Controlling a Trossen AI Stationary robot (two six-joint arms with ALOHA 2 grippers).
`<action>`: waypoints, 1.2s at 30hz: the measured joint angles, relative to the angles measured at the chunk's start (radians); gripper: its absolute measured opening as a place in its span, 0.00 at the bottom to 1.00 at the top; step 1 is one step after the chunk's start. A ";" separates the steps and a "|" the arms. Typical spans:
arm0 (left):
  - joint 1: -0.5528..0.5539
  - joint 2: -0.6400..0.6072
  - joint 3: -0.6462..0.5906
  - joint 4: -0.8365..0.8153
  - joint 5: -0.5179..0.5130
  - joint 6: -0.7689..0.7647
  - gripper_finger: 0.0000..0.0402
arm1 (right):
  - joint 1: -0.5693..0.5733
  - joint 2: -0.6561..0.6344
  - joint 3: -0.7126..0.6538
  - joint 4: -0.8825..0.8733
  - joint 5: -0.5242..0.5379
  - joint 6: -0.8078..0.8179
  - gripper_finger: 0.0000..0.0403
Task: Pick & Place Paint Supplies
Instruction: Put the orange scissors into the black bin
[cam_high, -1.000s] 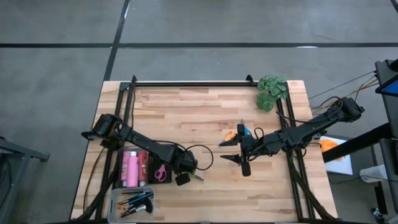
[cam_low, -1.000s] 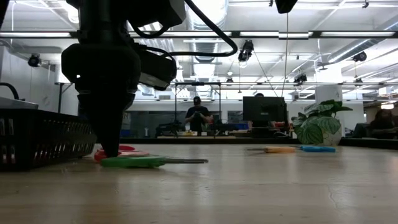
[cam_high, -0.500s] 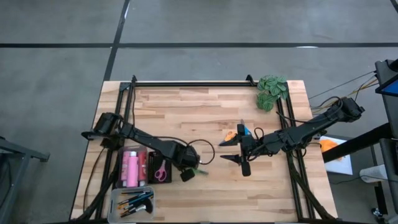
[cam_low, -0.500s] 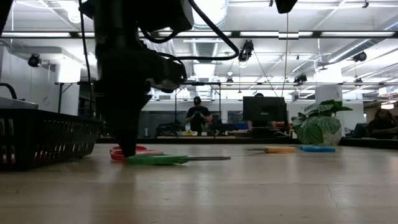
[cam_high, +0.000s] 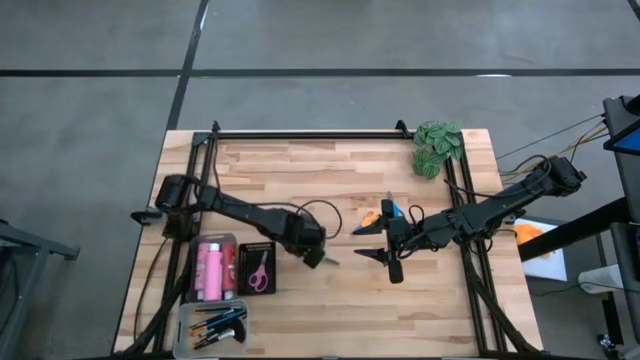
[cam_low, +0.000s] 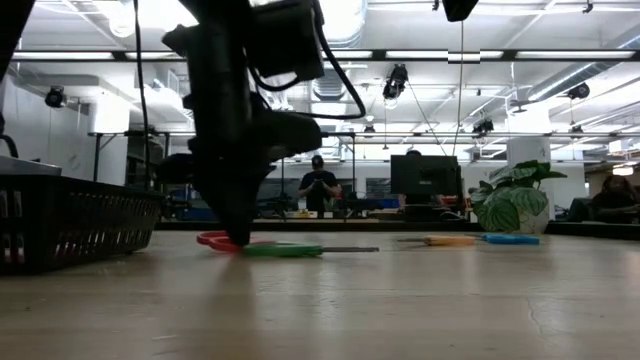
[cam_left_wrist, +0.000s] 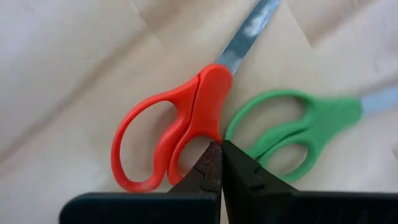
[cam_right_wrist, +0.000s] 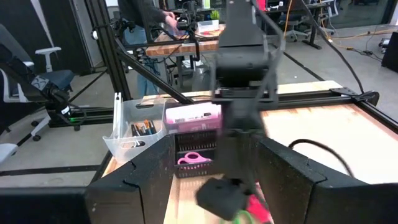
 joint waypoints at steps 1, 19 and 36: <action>0.012 0.000 0.000 0.000 -0.002 0.000 0.01 | 0.000 0.000 0.000 0.000 0.000 0.000 0.52; 0.095 0.000 0.000 0.008 -0.023 -0.085 0.01 | 0.000 0.000 0.000 0.000 0.000 0.000 0.52; 0.095 0.003 -0.001 0.018 -0.001 -0.038 0.19 | 0.000 0.000 0.000 0.000 0.000 0.000 0.52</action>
